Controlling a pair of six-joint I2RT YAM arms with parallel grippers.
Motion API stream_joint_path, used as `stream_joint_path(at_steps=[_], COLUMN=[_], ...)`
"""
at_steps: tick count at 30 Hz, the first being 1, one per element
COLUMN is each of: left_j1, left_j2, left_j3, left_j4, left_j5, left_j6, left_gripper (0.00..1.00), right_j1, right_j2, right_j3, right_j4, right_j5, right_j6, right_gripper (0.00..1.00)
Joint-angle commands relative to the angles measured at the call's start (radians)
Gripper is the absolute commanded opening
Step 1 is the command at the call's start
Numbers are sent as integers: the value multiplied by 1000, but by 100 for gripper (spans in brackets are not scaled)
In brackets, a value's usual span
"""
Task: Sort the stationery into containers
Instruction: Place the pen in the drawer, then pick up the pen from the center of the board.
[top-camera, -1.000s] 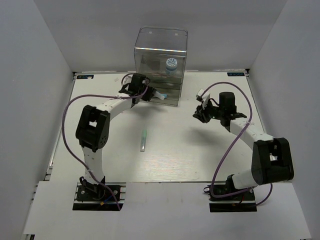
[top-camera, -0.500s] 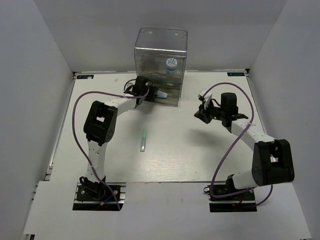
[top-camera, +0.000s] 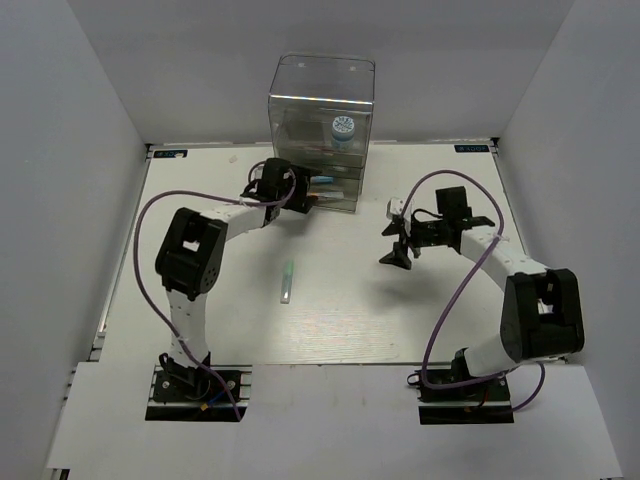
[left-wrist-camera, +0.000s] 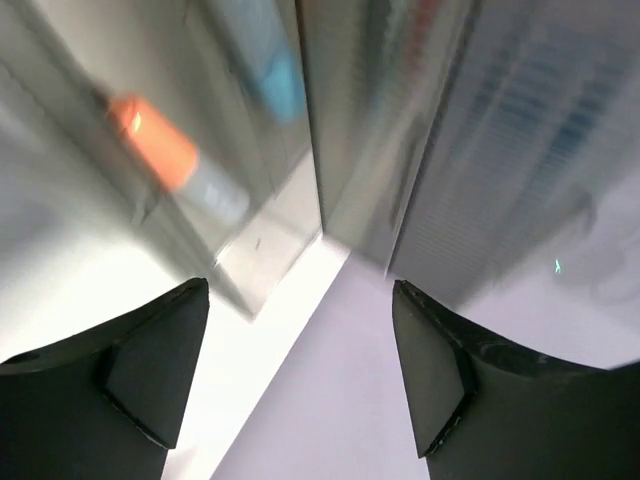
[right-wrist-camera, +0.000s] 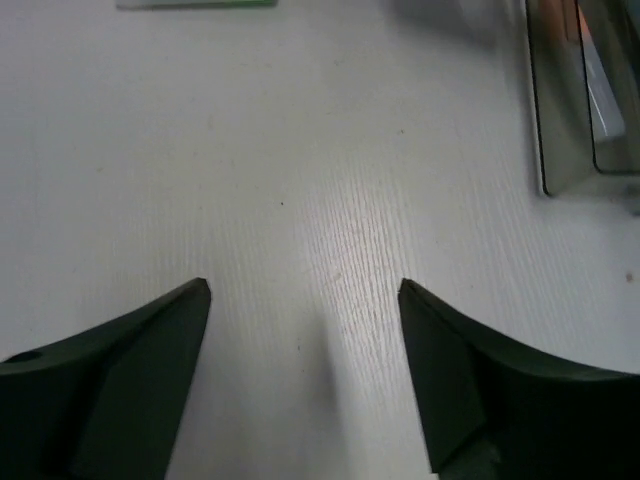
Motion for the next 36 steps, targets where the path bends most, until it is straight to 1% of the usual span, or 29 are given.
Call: stream_joint_path(at_steps=[1, 2, 3, 4, 5, 6, 7, 8, 9, 10, 11, 12, 13, 14, 15, 16, 17, 18, 19, 20, 21, 24, 26, 28, 29, 30, 34, 36], left_j1=[4, 4, 4, 4, 4, 14, 14, 14, 14, 14, 14, 14, 14, 14, 14, 14, 14, 14, 14, 14, 14, 14, 14, 14, 14, 14, 14, 14], left_j2=[-216, -252, -288, -363, -402, -439, -479, -560, -600, -640, -680, -762, -801, -874, -875, -942, -971, -1002, -1057, -1086, -1112, -1213, -1260, -1319, -1338, -1353, -1398, -1398], left_j3=[-93, -117, -162, -187, -213, -273, -302, -330, -385, -414, -440, -486, -508, -543, -557, -568, -588, -588, -603, -623, -635, -674, -689, -703, -716, -726, -726, -726], left_j4=[56, 35, 16, -31, -60, -88, -138, -175, -211, -261, -287, -315, -343, -407, -445, -482, -552, -586, -617, -642, -681, -763, -803, -850, -861, -872, -909, -920], left_j5=[58, 58, 58, 31, 19, 6, -30, -61, -89, -125, -149, -173, -220, -247, -276, -332, -360, -383, -428, -442, -452, -466, -486, -495, -495, -495, -495, -495], left_j6=[123, 159, 248, 294, 333, 406, 451, 491, 543, 569, 594, 626, 637, 637, 637, 637, 628, 628, 599, 599, 585, 540, 508, 490, 476, 476, 454, 454], left_gripper=[84, 84, 84, 84, 89, 89, 91, 99, 99, 99, 99, 99, 99, 99, 99, 99, 99, 99, 99, 99, 99, 99, 99, 99, 99, 99, 99, 99], right_j1=[16, 28, 33, 57, 66, 75, 115, 134, 151, 207, 227, 243, 287, 324, 359, 379, 394, 443, 456, 468, 506, 563, 591, 621, 625, 631, 677, 695], right_j2=[67, 102, 140, 157, 195, 232, 249, 278, 301, 314, 337, 367, 383, 435, 453, 473, 536, 553, 573, 620, 634, 674, 690, 694, 703, 710, 734, 756], right_j3=[125, 147, 212, 236, 256, 314, 331, 346, 392, 411, 443, 481, 527, 552, 579, 668, 696, 727, 798, 817, 845, 865, 864, 865, 865, 865, 870, 896], right_j4=[-286, -365, -405, -510, -544, -572, -626, -629, -634, -629, -631, -626, -626, -628, -637, -644, -661, -663, -667, -666, -669, -652, -638, -614, -609, -600, -499, -497], right_j5=[-139, -144, -148, -150, -153, -152, -142, -121, -110, -68, -49, -35, -3, 26, 37, 60, 80, 97, 106, 120, 137, 187, 209, 227, 238, 241, 275, 307], right_j6=[-475, -539, -711, -766, -826, -958, -992, -1015, -1042, -1049, -1056, -1055, -1055, -1046, -1041, -1026, -1013, -1004, -977, -966, -963, -963, -964, -952, -940, -934, -845, -838], right_gripper=[87, 90, 90, 90, 90, 90, 90, 90, 90, 90, 90, 88, 84, 76, 70, 64, 53, 48, 45, 38, 37, 35, 38, 44, 44, 48, 53, 54])
